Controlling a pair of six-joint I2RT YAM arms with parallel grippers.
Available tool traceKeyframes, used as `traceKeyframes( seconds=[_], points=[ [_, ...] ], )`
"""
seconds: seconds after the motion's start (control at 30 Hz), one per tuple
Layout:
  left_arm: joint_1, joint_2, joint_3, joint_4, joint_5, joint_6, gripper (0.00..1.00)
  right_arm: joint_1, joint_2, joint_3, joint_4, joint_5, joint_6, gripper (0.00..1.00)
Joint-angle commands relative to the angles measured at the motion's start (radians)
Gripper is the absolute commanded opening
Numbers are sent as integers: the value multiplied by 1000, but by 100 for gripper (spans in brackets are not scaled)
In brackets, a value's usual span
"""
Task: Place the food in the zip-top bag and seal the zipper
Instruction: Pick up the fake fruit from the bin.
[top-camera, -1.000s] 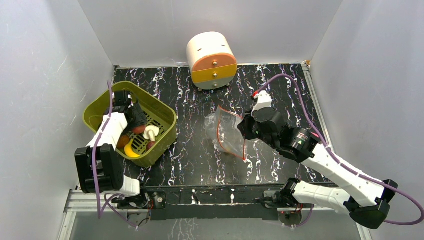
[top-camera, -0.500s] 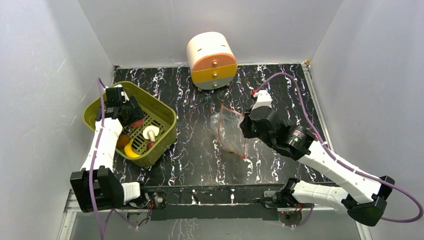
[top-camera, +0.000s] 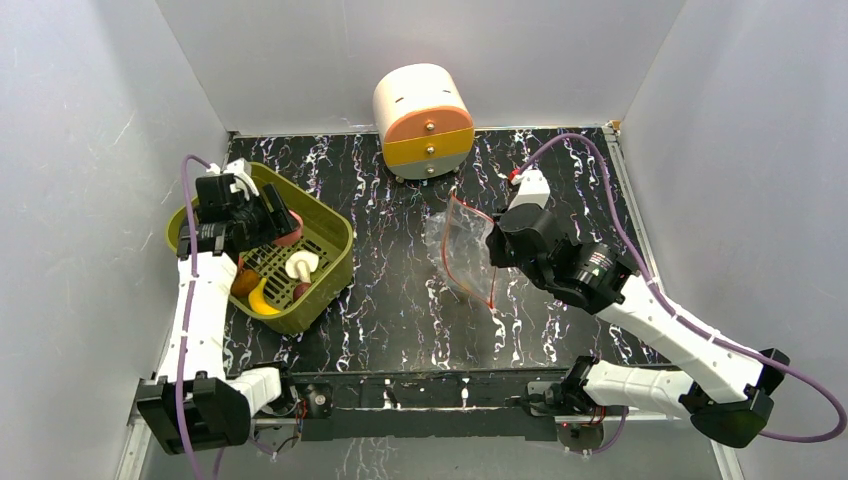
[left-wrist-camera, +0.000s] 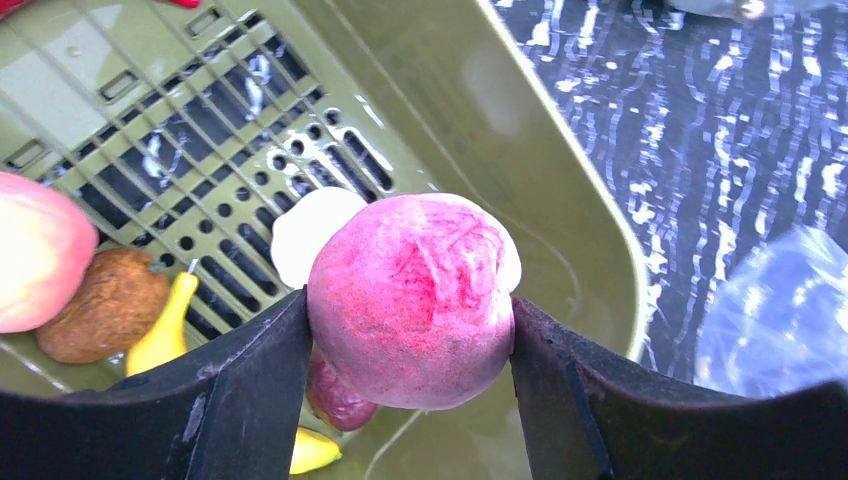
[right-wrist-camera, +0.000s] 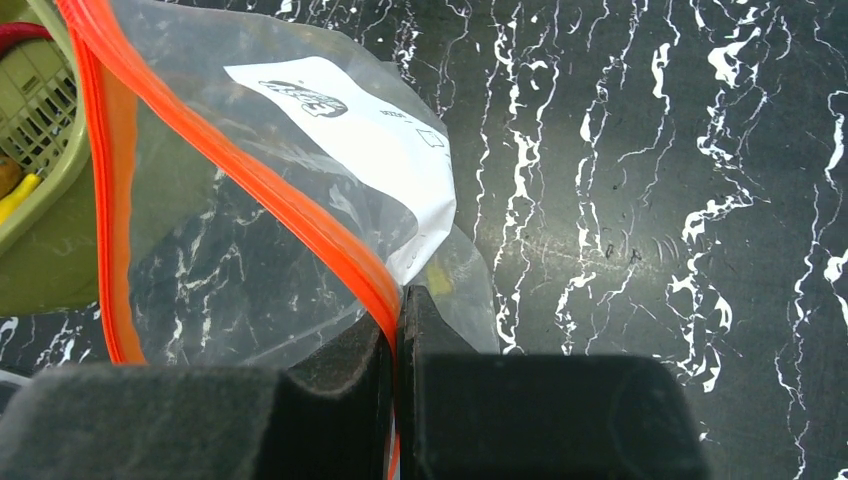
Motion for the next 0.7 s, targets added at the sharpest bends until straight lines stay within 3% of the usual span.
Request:
traceKeyframes(
  seconds=[0.0, 0.37, 0.5, 0.67],
  points=[
    [-4, -79, 34, -10, 167, -2, 41, -3, 0, 48, -10, 57, 18, 0],
    [-38, -159, -14, 83, 415, -62, 38, -3, 40, 36, 58, 8, 29, 0],
    [-46, -194, -82, 190, 536, -138, 36, -3, 81, 52, 82, 11, 28, 0],
    [-52, -248, -108, 259, 585, -188, 35, -3, 116, 55, 98, 2, 36, 0]
  ],
)
